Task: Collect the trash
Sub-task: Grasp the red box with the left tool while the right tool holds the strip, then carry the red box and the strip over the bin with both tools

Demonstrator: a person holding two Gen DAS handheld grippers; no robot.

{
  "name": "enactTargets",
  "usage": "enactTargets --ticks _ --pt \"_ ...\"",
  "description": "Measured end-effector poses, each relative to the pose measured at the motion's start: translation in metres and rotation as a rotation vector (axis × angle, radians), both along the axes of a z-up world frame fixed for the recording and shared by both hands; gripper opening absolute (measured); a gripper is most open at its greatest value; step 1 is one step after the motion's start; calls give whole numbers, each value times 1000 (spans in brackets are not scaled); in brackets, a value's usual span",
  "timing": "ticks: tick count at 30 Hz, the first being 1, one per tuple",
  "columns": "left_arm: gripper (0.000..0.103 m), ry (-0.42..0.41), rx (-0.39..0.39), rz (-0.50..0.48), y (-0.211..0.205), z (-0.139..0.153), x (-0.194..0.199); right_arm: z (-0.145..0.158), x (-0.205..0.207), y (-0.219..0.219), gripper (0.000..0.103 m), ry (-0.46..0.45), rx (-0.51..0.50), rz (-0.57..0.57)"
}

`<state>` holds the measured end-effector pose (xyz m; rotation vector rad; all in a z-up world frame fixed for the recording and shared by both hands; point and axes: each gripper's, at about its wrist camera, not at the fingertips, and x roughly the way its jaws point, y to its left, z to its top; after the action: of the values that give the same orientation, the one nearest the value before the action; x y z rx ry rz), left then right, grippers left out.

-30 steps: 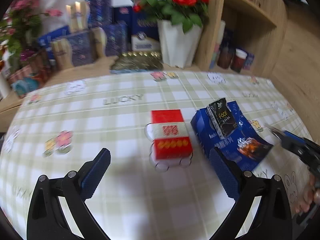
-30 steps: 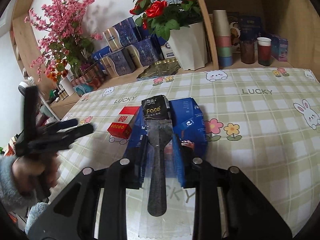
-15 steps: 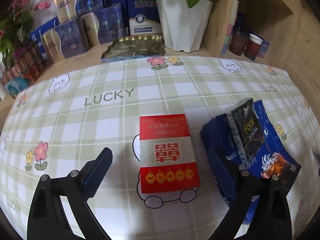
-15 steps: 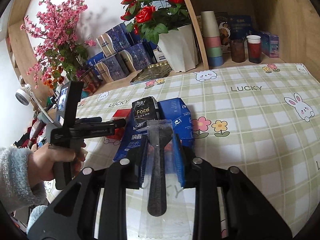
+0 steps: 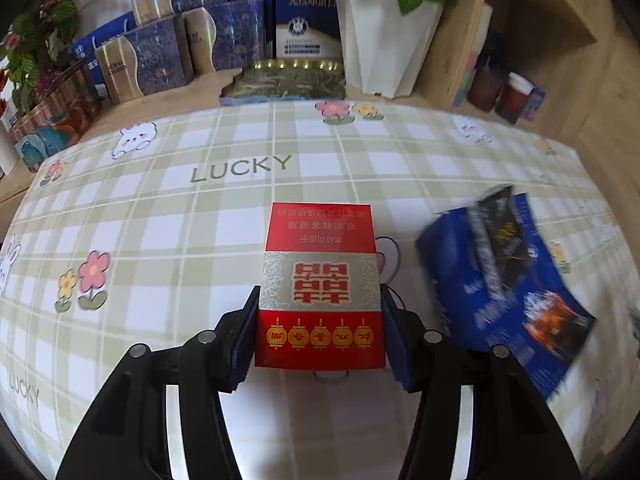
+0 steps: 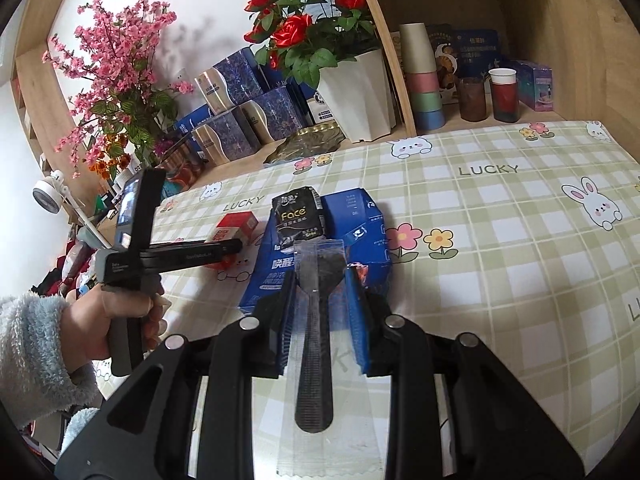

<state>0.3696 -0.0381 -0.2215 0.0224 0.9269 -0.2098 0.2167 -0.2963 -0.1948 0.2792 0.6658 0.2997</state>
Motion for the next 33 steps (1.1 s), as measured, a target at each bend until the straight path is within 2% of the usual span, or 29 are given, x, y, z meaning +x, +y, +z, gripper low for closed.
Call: enactTargets --ticks 4,11,19,26,33 --pt "54 -41 -32 -8 7 23 -31 6 -13 5 27 -3 -2 8" --pt "54 -97 -145 -25 17 65 -109 18 -47 16 27 -3 -6 23" --pt "54 -138 -188 -61 21 94 -211 27 -91 36 28 8 -33 66" --pt "54 -149 -162 -91 26 104 -280 20 -135 62 28 44 -50 137" --pt "54 -111 -164 -65 48 90 -340 -9 -173 84 28 118 -56 202"
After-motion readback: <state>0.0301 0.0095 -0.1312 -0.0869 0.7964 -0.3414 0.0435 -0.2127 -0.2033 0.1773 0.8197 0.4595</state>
